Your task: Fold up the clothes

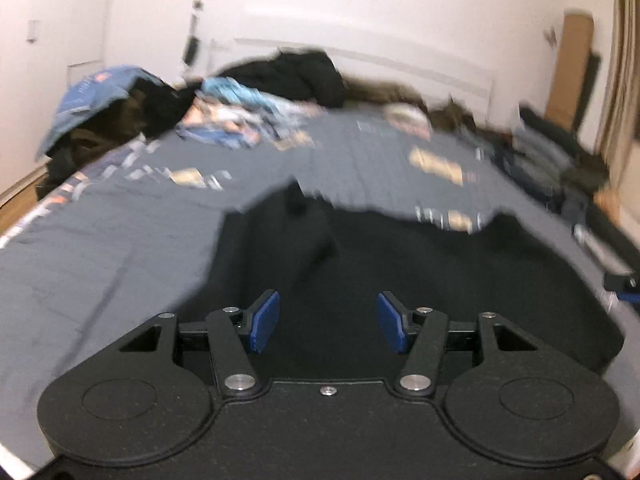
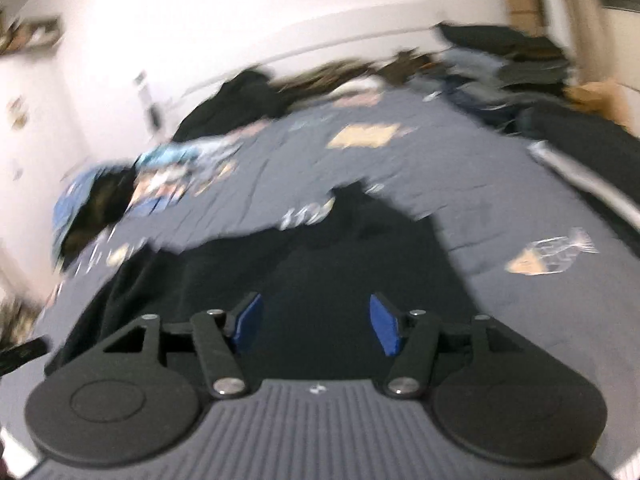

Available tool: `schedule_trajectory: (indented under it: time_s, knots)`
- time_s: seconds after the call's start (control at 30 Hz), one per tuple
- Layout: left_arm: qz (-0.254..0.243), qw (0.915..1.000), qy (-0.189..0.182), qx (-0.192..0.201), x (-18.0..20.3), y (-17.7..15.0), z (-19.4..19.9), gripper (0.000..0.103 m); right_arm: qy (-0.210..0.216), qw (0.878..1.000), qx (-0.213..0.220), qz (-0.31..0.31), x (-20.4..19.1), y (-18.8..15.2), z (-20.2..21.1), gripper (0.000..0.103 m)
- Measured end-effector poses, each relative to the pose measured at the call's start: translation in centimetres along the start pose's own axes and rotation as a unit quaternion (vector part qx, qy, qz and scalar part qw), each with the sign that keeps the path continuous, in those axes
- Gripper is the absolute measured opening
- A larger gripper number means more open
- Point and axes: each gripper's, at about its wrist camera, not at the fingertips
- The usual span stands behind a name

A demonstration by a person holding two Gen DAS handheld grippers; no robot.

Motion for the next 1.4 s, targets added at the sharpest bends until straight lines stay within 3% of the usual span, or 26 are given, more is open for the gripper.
schedule_trajectory:
  time_s: [0.03,0.07,0.17,0.33,0.5,0.67,1.0,1.27,1.33,1.4]
  knots:
    - [-0.012,0.9999,0.002,-0.006,0.4,-0.3,-0.7,0.041,0.007,1.0,-0.01,0.012,-0.3,0.0,-0.9,0.062]
    - [-0.024,0.9996,0.004,-0.013,0.5,-0.5,-1.4,0.039,0.014,0.999,-0.02,0.024,-0.6,0.0,-1.8,0.062]
    - [-0.037,0.9992,0.004,-0.013,0.0,-0.4,-2.7,0.039,0.011,0.999,-0.019,0.049,-0.6,0.8,-4.2,0.062]
    - [-0.006,0.9997,0.02,0.014,-2.0,-0.3,-4.1,0.04,-0.032,0.998,0.012,0.059,1.6,4.1,-7.2,0.063]
    - [-0.014,0.9993,0.031,0.013,-1.7,0.2,-4.9,0.04,-0.073,0.988,0.054,0.128,2.3,7.5,-10.4,0.066]
    - [-0.03,0.999,0.02,0.026,-1.4,0.6,-4.4,0.047,-0.046,0.984,0.066,0.158,2.1,9.5,-14.1,0.068]
    - [-0.079,0.9947,0.043,0.049,-3.8,4.8,-6.2,0.048,-0.007,0.987,0.053,0.153,1.1,8.5,-18.6,0.069]
    - [-0.144,0.988,0.054,-0.009,-6.0,8.7,-13.5,0.051,-0.01,0.983,0.04,0.177,0.3,7.4,-20.1,0.069]
    - [-0.173,0.9832,0.052,-0.023,-5.8,9.0,-15.6,0.052,-0.011,0.984,0.042,0.171,0.4,7.3,-20.3,0.068]
    - [-0.217,0.974,0.051,-0.041,-5.1,8.6,-17.7,0.052,-0.017,0.985,0.043,0.168,0.4,7.2,-20.6,0.059]
Point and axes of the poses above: each gripper's, at about its wrist camera, not at the fingertips, and z roughly against the way its jaws point, x to its right, y to its top, and after that the axes turned 8 degrees about -y, right-handed
